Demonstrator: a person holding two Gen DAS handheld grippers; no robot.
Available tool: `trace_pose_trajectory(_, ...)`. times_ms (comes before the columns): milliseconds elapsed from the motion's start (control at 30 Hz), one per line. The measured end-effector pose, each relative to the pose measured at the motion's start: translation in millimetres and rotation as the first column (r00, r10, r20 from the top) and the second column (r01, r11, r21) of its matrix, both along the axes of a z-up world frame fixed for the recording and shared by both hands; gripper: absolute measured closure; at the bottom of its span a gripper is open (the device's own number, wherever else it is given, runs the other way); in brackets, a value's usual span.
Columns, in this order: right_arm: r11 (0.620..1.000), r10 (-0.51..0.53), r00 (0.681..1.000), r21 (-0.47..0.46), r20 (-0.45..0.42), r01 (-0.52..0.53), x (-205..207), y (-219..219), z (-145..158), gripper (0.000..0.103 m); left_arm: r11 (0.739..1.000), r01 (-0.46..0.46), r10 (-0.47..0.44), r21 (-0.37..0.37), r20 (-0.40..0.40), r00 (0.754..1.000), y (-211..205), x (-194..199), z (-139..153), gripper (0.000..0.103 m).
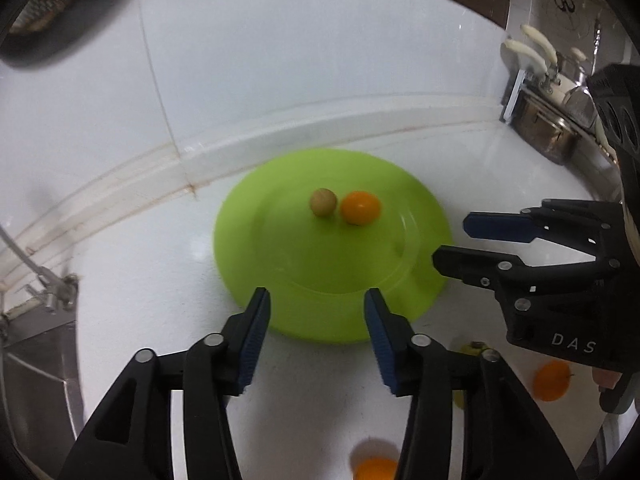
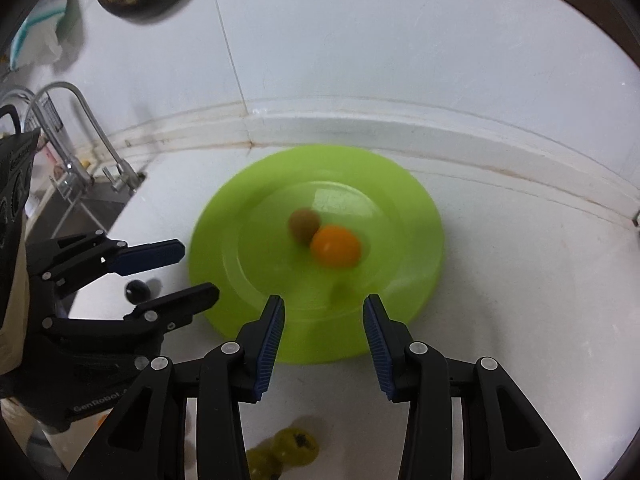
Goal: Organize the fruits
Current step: 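Withdraw both tools from the plate toward the remaining fruits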
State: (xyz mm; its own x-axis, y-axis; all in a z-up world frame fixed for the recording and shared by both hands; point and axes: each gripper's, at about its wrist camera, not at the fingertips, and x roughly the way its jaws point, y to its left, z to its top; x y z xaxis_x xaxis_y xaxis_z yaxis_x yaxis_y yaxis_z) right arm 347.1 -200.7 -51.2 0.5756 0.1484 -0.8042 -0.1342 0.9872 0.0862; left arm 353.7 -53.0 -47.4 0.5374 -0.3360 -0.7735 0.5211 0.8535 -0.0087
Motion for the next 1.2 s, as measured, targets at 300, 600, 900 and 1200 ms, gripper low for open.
trace_pose_trajectory(300,0.999,-0.035,0.992,0.012,0.120,0.034,-53,10,41,0.054,0.998,-0.037,0.042,-0.041,0.129,0.991,18,-48,41,0.033)
trace_pose_trajectory(600,0.997,-0.072,0.978,0.011,0.196,0.071,-99,16,61,0.046,0.996,-0.066,0.077,-0.066,0.183,0.980,42,-90,62,0.023)
trace_pose_trajectory(900,0.994,-0.098,0.952,-0.014,0.290,0.106,-142,32,80,0.036,0.992,-0.100,0.115,-0.079,0.207,0.971,63,-134,72,0.015)
trace_pose_trajectory(1200,0.989,-0.115,0.933,-0.053,0.341,0.141,-183,46,81,0.036,0.991,-0.118,0.130,-0.068,0.222,0.966,75,-166,66,0.015)
